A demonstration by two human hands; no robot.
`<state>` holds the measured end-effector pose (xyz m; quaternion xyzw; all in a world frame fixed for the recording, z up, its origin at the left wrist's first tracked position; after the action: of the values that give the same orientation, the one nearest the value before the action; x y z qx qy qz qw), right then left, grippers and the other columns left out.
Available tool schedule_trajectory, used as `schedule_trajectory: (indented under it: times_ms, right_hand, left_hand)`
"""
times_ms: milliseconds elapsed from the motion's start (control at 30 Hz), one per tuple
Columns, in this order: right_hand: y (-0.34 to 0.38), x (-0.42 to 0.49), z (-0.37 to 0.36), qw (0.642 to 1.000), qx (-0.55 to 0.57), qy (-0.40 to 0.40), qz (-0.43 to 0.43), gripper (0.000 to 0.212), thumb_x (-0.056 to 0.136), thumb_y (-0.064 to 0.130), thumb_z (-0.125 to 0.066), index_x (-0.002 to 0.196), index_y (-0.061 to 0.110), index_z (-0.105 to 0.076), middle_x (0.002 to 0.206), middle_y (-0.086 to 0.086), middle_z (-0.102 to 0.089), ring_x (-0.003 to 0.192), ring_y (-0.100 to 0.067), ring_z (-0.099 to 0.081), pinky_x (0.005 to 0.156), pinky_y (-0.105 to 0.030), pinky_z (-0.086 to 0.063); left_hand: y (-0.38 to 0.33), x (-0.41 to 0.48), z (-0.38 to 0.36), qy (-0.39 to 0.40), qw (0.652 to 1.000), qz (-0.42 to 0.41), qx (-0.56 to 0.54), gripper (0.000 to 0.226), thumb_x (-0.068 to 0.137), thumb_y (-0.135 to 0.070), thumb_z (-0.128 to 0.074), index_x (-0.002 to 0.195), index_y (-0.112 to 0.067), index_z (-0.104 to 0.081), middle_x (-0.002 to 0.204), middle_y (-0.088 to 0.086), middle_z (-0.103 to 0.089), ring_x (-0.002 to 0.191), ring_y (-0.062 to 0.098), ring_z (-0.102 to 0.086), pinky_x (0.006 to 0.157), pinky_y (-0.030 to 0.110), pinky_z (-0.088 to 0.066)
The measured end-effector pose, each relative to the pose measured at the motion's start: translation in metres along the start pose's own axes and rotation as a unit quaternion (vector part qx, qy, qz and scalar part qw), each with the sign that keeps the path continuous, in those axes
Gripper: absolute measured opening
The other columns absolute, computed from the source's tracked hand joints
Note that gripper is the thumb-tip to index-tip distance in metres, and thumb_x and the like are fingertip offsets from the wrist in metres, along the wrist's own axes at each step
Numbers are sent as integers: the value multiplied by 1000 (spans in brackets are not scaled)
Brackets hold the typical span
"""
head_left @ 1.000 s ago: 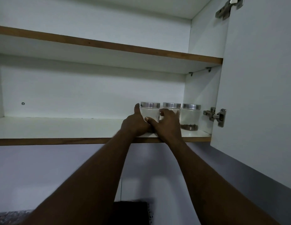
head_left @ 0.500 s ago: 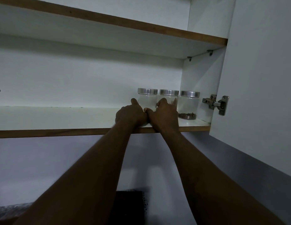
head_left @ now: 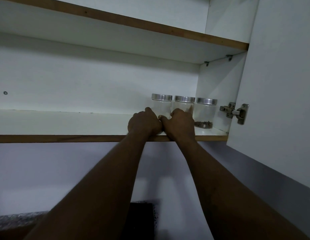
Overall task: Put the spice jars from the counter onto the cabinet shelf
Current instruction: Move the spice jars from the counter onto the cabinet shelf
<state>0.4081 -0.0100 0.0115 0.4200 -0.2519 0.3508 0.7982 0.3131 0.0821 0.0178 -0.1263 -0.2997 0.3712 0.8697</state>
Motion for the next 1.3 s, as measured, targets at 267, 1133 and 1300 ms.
schedule_trajectory:
  times_ms: [267,1133,1300]
  right_hand:
    - [6,-11,10,999,40,-13,18,35,84,45,-74,92,12,-62,81,-1,-66,82,-20,-65,74,-30,-48]
    - [3,-287,-21,977,103,177,63,15,93,39,-65,94,29,-55,81,9,-65,74,-14,-63,64,-30,-52]
    - [-27,-387,-58,934,132,329,37,21,94,38,-64,94,18,-56,80,6,-59,71,-12,-55,60,-27,-40]
  left_hand:
    - [5,-20,13,-9,998,-10,-66,68,85,-52,-66,129,-7,-41,123,14,-60,116,34,-58,89,42,-51]
    - [145,-267,-41,65,956,-70,-276,40,80,-17,-66,116,-31,-58,93,-9,-73,68,6,-70,66,22,-52]
    - [209,-338,-104,162,962,6,-220,34,83,-24,-70,115,-29,-58,99,-6,-72,90,14,-70,78,34,-55]
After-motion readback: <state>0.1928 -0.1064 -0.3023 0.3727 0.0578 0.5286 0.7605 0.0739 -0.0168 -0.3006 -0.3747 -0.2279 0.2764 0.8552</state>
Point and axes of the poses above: each hand's wrist, its own x-axis towards the middle knuckle, its own z-axis out of the back of the hand, y = z × x, the point moved 3 cm from there along x, towards the middle knuckle
